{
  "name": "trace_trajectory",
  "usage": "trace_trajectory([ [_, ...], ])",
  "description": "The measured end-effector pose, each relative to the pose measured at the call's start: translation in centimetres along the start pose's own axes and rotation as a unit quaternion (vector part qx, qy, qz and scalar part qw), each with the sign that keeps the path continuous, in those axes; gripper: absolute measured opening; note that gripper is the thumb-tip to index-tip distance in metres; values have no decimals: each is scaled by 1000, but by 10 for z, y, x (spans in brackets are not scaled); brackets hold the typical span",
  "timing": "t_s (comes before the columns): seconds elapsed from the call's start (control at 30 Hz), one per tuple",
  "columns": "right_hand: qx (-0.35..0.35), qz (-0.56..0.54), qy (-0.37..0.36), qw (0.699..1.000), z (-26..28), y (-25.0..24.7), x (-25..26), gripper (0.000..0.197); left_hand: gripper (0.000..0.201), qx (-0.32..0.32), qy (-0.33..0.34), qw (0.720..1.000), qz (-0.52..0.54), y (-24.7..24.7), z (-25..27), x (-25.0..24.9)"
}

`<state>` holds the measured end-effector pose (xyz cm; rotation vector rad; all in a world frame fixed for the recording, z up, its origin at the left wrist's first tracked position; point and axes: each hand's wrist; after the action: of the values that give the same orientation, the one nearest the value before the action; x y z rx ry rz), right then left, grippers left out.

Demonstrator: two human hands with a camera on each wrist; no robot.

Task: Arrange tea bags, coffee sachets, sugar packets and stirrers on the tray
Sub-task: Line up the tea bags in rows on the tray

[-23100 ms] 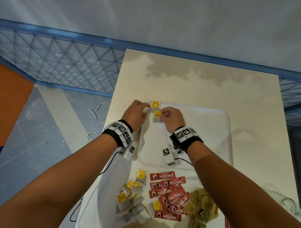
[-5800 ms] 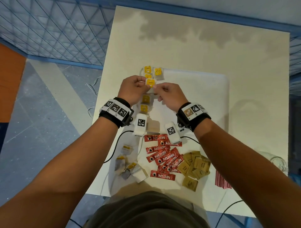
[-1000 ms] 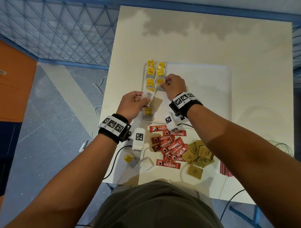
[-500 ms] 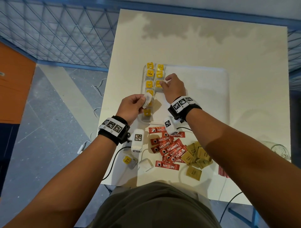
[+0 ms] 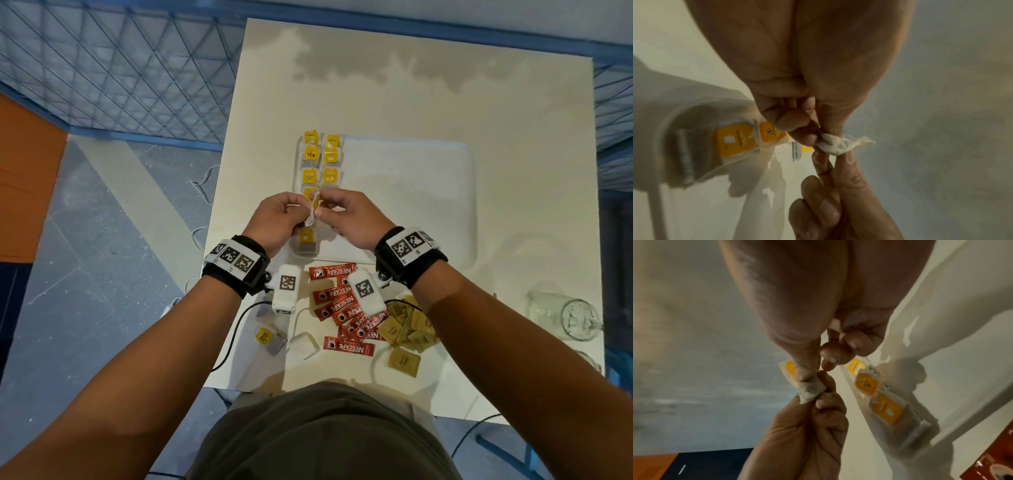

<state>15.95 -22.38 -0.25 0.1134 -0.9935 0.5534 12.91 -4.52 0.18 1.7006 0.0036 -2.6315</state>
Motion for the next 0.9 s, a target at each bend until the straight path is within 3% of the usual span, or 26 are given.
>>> trace_trajectory([
  [0.13, -29, -7, -8, 1000, 1, -1, -4, 8, 11, 11, -1, 1000, -17, 0, -2, 1],
  [0.3, -59, -36, 21, 997, 1, -1, -7, 18, 14, 16, 4, 999, -28, 1, -2, 1],
  [0.43, -54, -37, 0, 998, 1, -3, -4, 10, 7, 32, 27, 997, -71, -1, 5, -3],
  [0.63, -71, -16, 2, 997, -11, -12, -1, 17, 3, 53, 61, 985, -151, -19, 18, 4],
  [0.9, -114, 67, 8, 991, -35, -23, -6, 40, 6, 83, 34, 966, -244, -46, 49, 31],
])
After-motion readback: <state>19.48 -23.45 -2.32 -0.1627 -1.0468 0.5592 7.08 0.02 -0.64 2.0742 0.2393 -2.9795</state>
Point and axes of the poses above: each hand's wrist, its own z-axis away from the middle knuckle, its own y-axis out of the palm, x = y × z, and after that the axes turned 10 degrees about y, right-handed
